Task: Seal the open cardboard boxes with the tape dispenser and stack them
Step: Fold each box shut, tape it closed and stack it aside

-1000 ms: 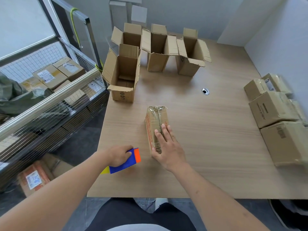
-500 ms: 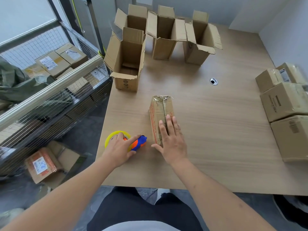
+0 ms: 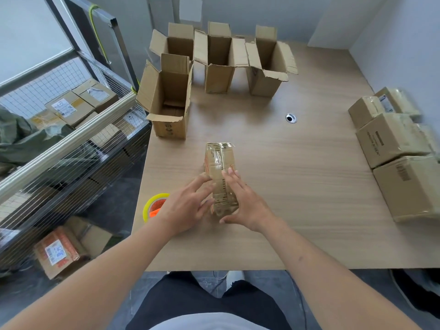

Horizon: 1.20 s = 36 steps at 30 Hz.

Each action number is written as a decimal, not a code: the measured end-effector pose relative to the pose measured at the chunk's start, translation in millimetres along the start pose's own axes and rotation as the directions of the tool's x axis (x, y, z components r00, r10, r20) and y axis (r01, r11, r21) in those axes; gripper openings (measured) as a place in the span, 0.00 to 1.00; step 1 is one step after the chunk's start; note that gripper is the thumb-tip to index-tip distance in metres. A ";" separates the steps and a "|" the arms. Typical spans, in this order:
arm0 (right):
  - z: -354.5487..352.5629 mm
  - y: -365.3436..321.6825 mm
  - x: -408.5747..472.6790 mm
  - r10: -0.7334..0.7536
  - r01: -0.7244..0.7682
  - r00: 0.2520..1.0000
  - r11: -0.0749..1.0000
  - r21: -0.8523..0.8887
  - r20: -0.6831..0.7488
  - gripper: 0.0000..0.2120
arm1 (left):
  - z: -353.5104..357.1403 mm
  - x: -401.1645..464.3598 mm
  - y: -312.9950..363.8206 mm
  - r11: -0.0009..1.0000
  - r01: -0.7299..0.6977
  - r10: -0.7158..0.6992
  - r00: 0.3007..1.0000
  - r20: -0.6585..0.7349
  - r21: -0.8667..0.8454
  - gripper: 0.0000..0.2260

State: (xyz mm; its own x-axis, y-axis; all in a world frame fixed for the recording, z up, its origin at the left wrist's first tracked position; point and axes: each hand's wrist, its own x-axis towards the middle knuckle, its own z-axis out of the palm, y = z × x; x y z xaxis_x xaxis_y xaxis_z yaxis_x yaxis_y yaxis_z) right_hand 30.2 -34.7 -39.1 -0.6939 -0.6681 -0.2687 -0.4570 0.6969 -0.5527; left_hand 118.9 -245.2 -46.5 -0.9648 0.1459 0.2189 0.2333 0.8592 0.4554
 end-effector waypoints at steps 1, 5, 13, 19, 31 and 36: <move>-3.6 2.0 -0.9 -0.011 0.011 1.000 1.000 0.001 0.012 0.64 | 2.9 4.6 4.8 0.999 -0.038 0.038 0.999 0.005 0.003 0.18; -11.4 9.1 -3.7 -0.055 0.054 0.998 0.998 -0.039 -0.021 0.53 | 17.5 9.3 13.9 0.997 -0.070 0.072 0.995 0.074 -0.027 0.23; -0.9 25.2 -15.3 -0.227 0.209 0.965 0.968 -0.137 -0.134 0.31 | 32.2 4.0 4.4 0.990 -0.080 0.082 0.997 0.006 -0.118 0.23; 1.2 39.0 -24.5 -0.249 0.216 0.921 0.967 -0.136 -0.301 0.27 | 35.0 0.7 5.8 0.989 -0.086 0.089 0.996 0.014 -0.119 0.25; 9.2 38.6 -27.4 0.123 -0.032 0.894 0.977 0.212 -0.430 0.24 | 53.2 8.3 19.7 0.991 -0.019 0.007 0.996 -0.090 -0.133 0.23; 9.5 46.6 -43.6 0.131 -0.056 0.850 0.986 0.160 -0.510 0.28 | 60.1 26.1 45.8 0.994 -0.091 0.094 0.995 -0.036 0.066 0.29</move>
State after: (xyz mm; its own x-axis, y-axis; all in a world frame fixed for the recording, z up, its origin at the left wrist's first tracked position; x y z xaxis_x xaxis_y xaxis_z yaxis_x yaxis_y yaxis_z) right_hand 44.5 24.4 -60.7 -0.9335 -0.3439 0.1015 -0.3226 0.6822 -0.6561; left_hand 97.1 -172.6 -71.8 -0.9336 0.2083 0.2915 0.3120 0.8726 0.3758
